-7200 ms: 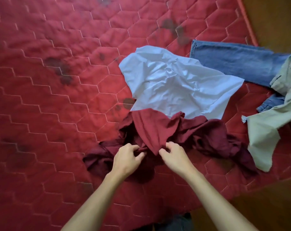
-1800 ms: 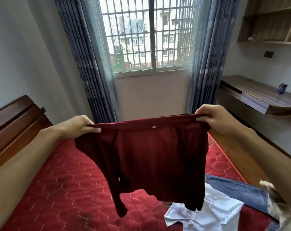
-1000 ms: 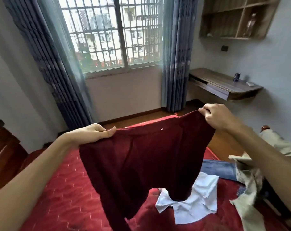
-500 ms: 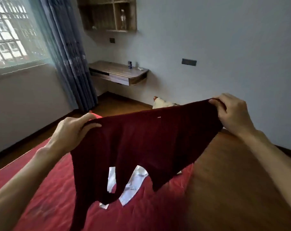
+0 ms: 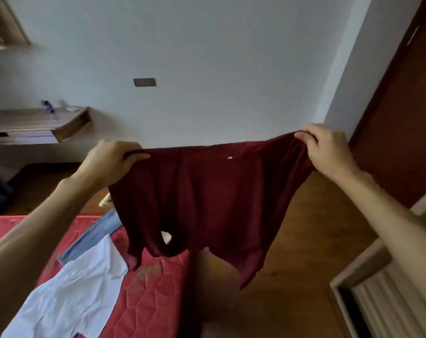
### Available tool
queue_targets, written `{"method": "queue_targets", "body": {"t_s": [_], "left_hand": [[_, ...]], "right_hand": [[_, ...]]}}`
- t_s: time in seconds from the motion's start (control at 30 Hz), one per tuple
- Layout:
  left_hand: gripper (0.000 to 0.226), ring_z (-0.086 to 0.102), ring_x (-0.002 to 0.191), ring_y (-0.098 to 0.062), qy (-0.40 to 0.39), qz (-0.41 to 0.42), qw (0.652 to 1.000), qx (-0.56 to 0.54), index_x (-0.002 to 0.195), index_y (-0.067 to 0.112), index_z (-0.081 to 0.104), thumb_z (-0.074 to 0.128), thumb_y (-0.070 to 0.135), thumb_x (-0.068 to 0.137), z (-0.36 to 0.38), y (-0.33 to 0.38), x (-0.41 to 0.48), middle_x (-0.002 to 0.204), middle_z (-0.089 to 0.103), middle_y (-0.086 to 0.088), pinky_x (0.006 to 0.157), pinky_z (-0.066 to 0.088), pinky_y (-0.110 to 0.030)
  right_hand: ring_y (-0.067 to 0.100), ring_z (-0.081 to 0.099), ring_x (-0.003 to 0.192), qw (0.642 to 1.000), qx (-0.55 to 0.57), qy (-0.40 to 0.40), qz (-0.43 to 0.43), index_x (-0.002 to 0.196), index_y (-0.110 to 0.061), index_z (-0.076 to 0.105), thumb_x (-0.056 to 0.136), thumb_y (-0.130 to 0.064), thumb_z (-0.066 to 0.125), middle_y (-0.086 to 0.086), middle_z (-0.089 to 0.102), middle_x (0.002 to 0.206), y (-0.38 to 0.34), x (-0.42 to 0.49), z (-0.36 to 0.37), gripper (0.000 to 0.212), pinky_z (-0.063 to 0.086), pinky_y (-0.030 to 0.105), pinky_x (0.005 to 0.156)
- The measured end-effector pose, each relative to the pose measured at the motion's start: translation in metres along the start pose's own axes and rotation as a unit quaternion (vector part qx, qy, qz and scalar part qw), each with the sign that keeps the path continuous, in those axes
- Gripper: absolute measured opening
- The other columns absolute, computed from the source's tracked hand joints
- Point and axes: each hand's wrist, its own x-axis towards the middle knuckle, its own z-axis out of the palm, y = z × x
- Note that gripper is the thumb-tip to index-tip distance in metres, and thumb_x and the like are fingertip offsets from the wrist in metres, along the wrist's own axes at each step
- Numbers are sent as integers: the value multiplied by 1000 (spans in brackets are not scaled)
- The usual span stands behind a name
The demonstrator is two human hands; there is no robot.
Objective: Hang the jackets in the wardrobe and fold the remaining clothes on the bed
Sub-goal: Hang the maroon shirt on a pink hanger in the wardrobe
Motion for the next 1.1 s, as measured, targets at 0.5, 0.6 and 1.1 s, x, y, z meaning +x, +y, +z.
{"method": "queue_targets", "body": {"t_s": [0.5, 0.6, 1.1], "left_hand": [[20, 64, 51, -12, -345, -62, 829, -436, 96, -4, 70, 63, 14, 97, 142, 438, 135, 81, 68, -15, 45, 51, -20], [17, 66, 57, -16, -419, -70, 743, -517, 100, -5, 64, 56, 10, 100, 155, 524, 145, 82, 65, -14, 47, 57, -26], [30, 71, 64, -11, -581, 179, 520, -600, 93, 3, 68, 42, 14, 102, 137, 804, 206, 80, 76, -9, 57, 58, -25]], "right_hand": [[14, 65, 68, 968, -63, 57, 236, 75, -6, 73, 92, -29, 64, 2, 71, 70, 174, -48, -175, 29, 44, 27, 60], [2, 58, 63, 959, -78, 101, 253, 77, -7, 75, 91, -27, 66, -5, 67, 68, 192, -55, -214, 26, 35, 8, 54], [-2, 58, 55, 923, -41, 173, 341, 104, -21, 77, 87, -33, 73, -6, 67, 69, 239, -62, -408, 21, 43, 15, 54]]}}
